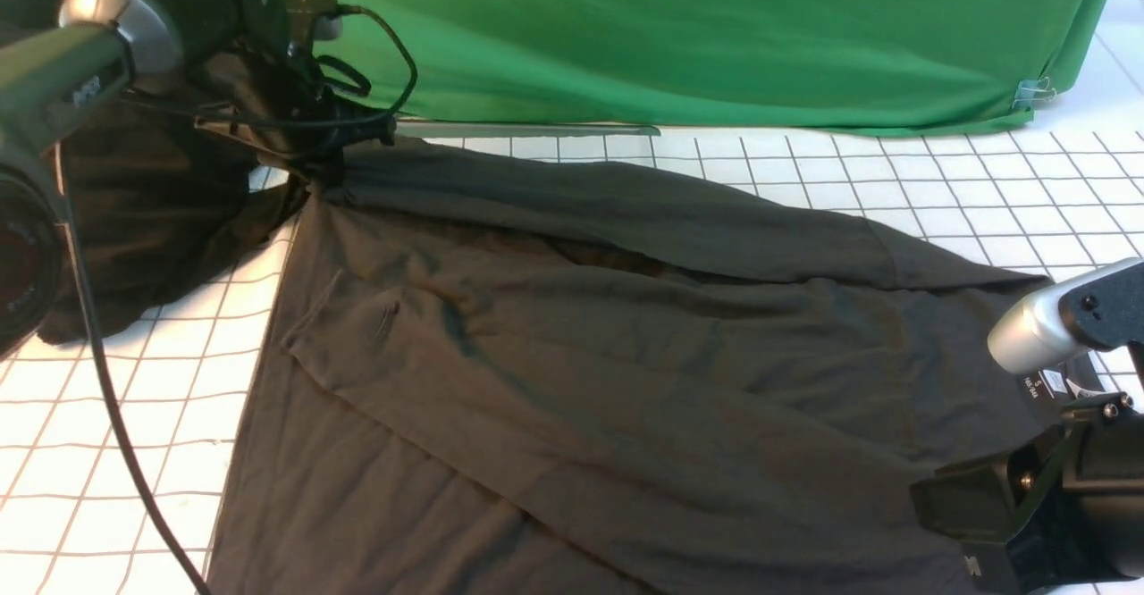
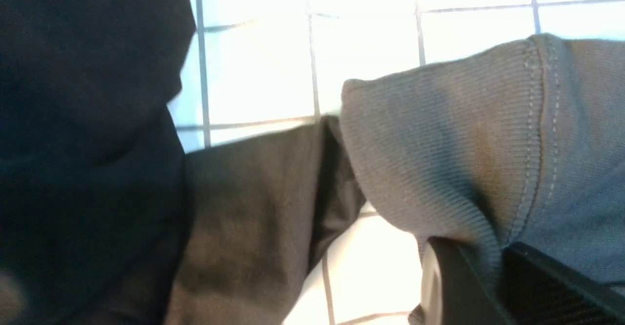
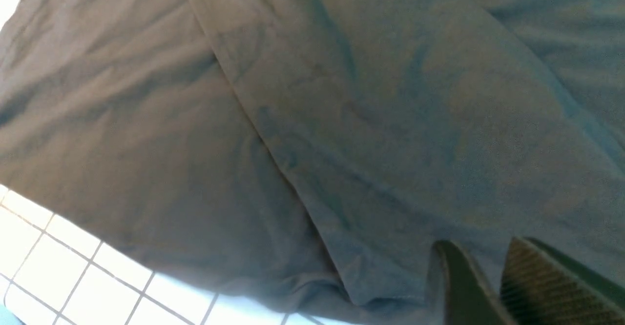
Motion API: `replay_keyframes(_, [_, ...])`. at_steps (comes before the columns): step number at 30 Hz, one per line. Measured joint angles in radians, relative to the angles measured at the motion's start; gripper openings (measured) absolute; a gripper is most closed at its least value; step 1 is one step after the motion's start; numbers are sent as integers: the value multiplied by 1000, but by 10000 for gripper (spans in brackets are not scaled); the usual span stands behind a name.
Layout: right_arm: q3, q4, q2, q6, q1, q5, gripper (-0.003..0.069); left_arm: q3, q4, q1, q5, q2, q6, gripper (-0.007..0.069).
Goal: Fold a long-sleeved shirt over a white checkered tablecloth.
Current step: 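Grab the top left corner of the dark shirt with the left gripper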
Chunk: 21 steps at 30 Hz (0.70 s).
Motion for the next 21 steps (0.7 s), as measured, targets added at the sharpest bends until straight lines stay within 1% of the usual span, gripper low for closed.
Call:
replay_keyframes(2, [0,0,0,0,0,4,146,0,1,0,16,13,2,193])
replay_keyframes(5, [0,0,0,0,0,22,147,0,10,0,33,36,3,343])
replay_keyframes(7, [0,0,0,0,0,29,147,0,14,0,35,39,4,411])
replay_keyframes(9, [0,0,0,0,0,35,147,0,16,0,35,39,4,449])
replay_keyframes(11, [0,0,0,0,0,37,147,0,17,0,34,38,5,459])
replay_keyframes(13, [0,0,0,0,0,37,147,0,18,0,34,38,5,447])
replay_keyframes(15, [0,-1,0,0,0,37,148,0,18,0,34,38,6,421])
replay_keyframes(17, [0,-1,0,0,0,37,148,0,19,0,34,38,6,328])
replay_keyframes(19, [0,-1,0,0,0,37,148,0,19,0,34,38,13,258])
replay_keyframes(21, [0,-1,0,0,0,37,148,0,21,0,36,38,38,149])
